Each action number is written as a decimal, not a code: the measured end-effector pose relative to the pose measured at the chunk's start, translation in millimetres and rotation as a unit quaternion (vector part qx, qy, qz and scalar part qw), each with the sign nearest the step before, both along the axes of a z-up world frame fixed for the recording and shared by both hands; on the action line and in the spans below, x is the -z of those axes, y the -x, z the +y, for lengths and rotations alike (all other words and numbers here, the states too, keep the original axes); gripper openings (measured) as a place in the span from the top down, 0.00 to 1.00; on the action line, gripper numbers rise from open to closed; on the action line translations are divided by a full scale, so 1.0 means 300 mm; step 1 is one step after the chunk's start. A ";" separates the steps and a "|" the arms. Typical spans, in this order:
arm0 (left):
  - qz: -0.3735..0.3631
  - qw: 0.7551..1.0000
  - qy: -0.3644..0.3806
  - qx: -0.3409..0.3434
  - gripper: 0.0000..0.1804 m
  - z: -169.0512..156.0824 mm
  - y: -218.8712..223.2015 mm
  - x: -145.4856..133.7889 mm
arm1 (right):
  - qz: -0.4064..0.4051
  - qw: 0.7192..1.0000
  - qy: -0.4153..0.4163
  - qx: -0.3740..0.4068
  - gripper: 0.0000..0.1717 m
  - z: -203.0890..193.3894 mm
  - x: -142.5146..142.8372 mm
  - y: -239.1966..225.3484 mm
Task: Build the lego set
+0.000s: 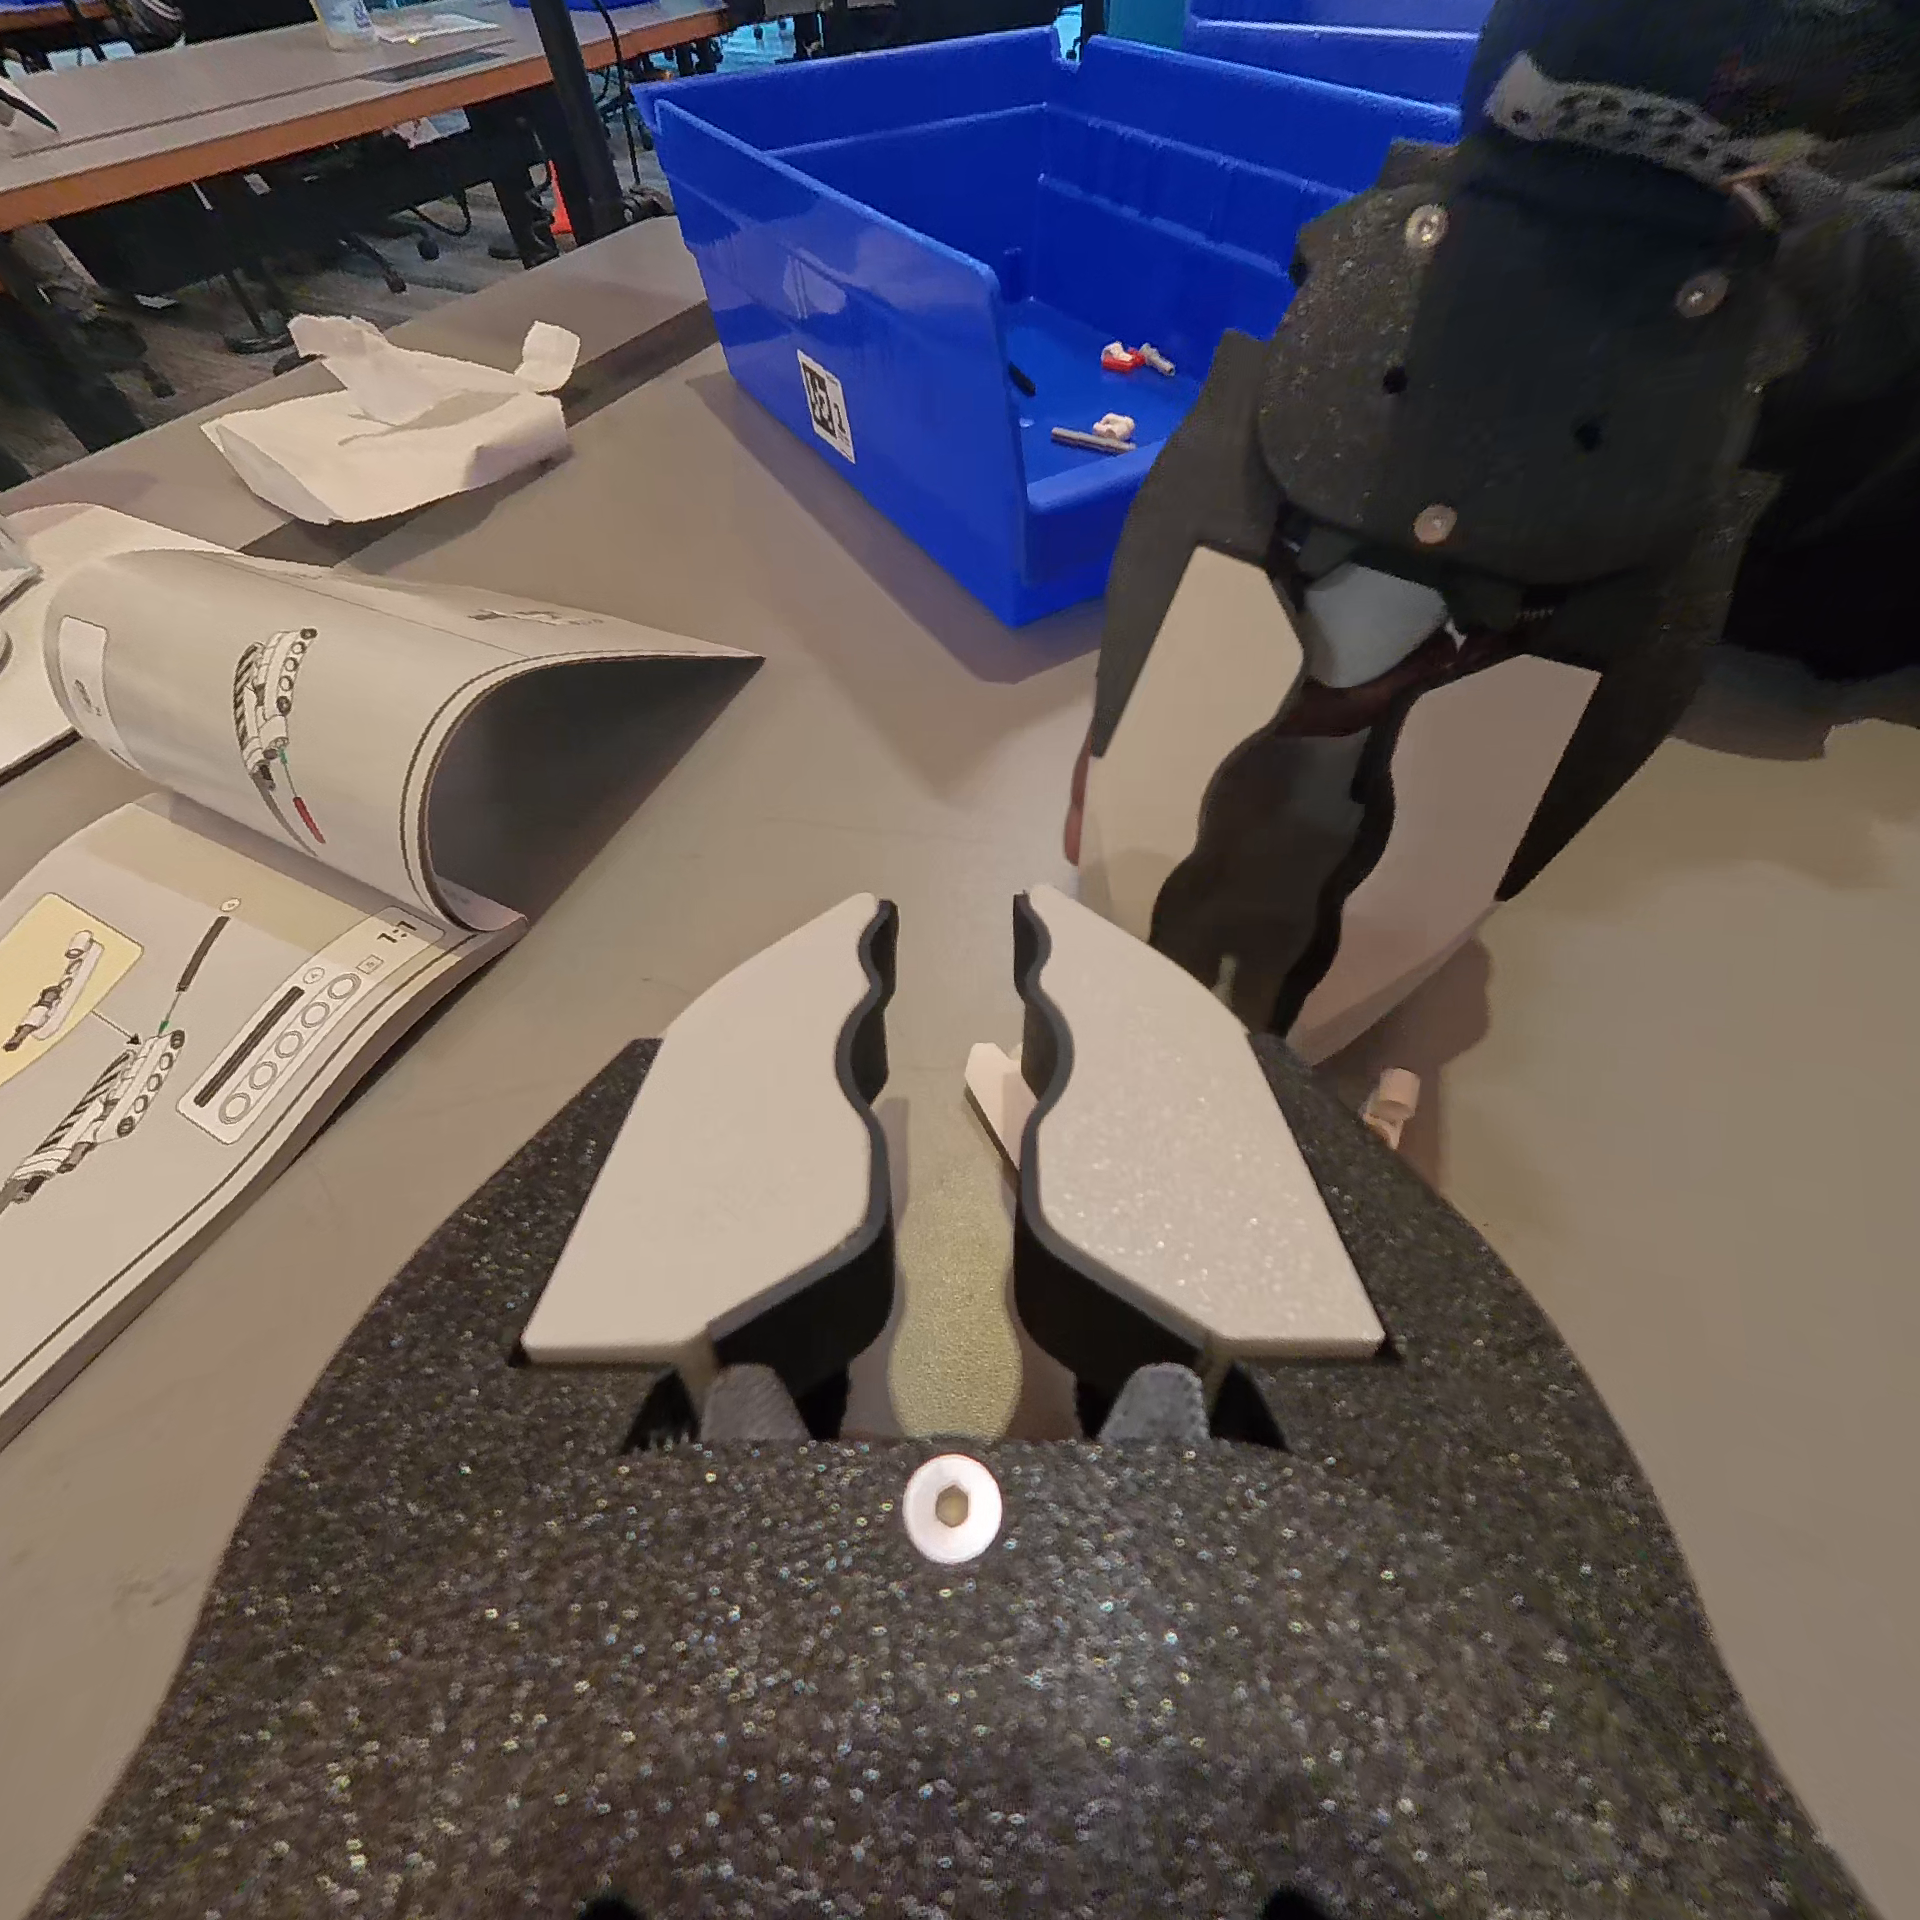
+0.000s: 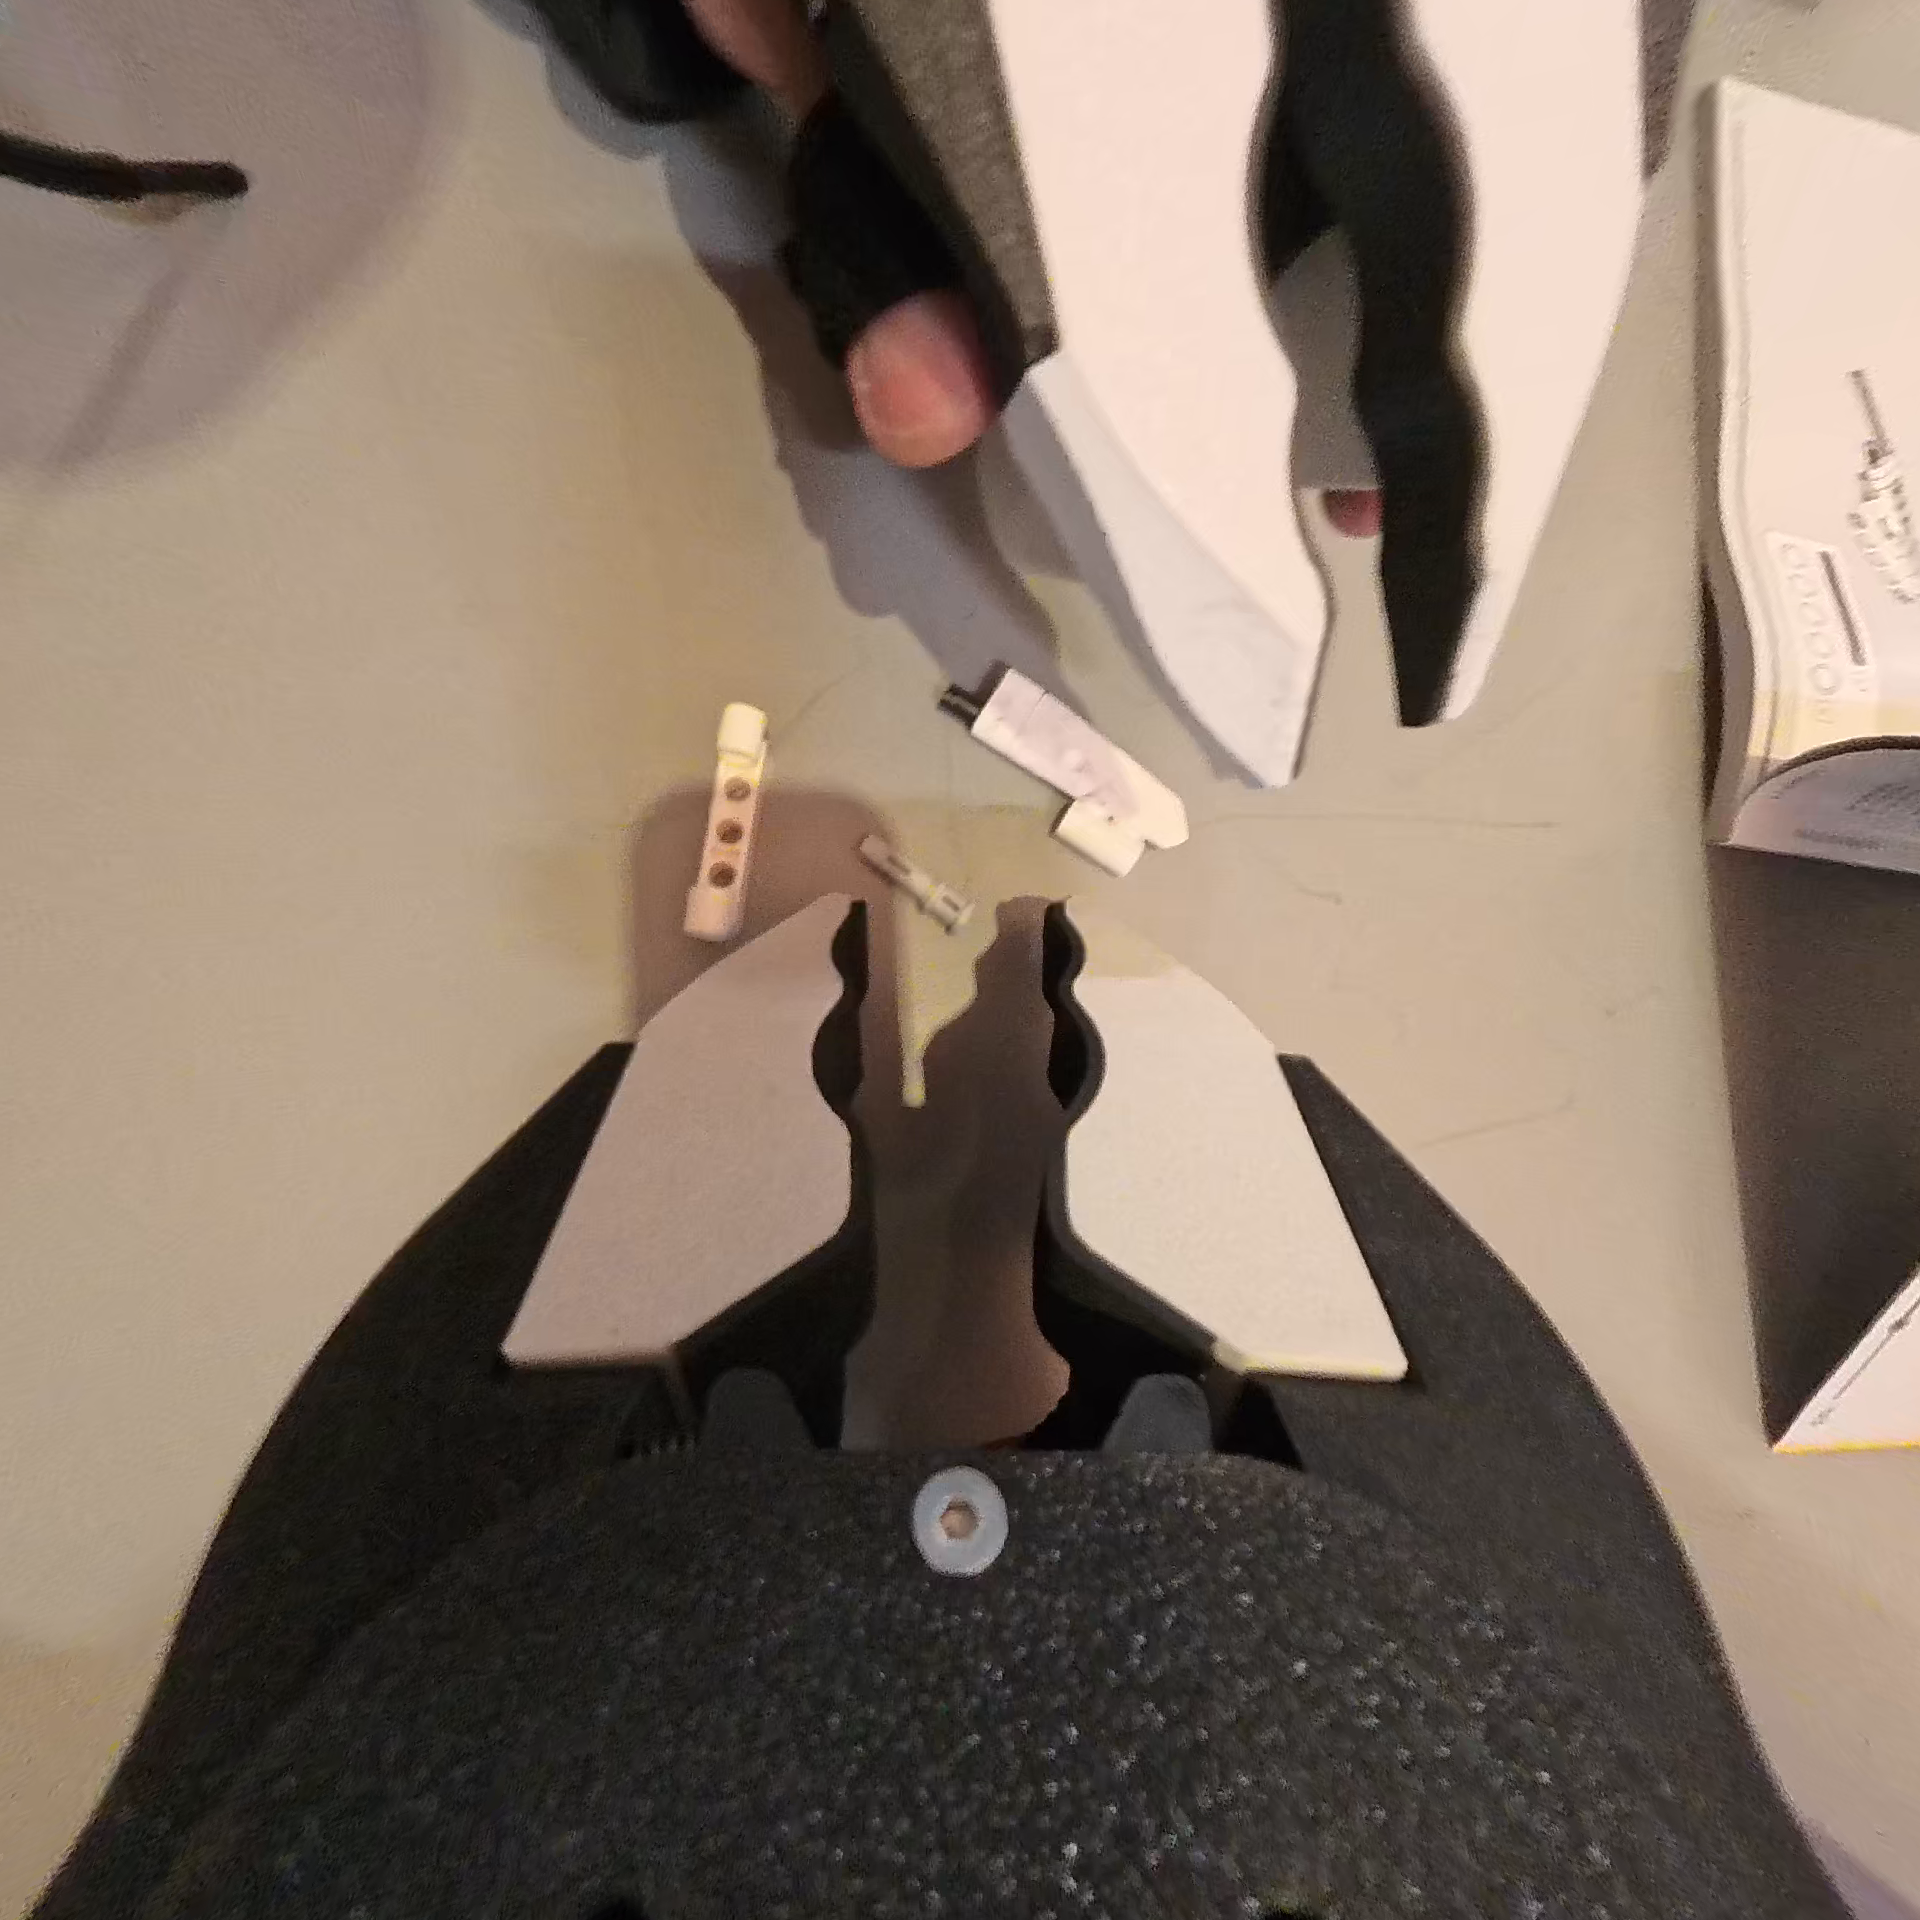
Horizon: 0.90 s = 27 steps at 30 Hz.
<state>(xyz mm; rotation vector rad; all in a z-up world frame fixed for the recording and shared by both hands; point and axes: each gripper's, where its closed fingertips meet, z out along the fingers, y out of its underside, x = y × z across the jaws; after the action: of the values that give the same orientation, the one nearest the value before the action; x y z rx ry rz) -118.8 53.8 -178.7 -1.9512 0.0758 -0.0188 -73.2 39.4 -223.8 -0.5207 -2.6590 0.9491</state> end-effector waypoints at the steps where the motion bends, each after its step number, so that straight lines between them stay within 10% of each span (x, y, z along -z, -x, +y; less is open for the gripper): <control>1: 0.000 1.000 0.000 0.000 0.88 0.000 0.000 0.000 | 0.003 1.000 0.007 0.002 0.81 -0.004 -0.002 0.009; 10: 0.000 1.000 0.002 0.001 0.88 0.001 -0.001 0.002 | -0.001 1.000 -0.025 -0.006 0.95 -0.003 0.024 -0.008; 27: -0.001 1.000 0.002 0.002 0.88 0.001 -0.001 0.002 | -0.068 0.997 -0.001 0.030 0.89 -0.021 0.013 -0.052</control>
<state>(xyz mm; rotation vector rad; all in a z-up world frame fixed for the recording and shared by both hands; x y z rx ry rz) -118.4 54.1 -179.3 -1.9550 0.0779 -0.0229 -57.7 33.1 -227.7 -0.6826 -2.7462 0.9251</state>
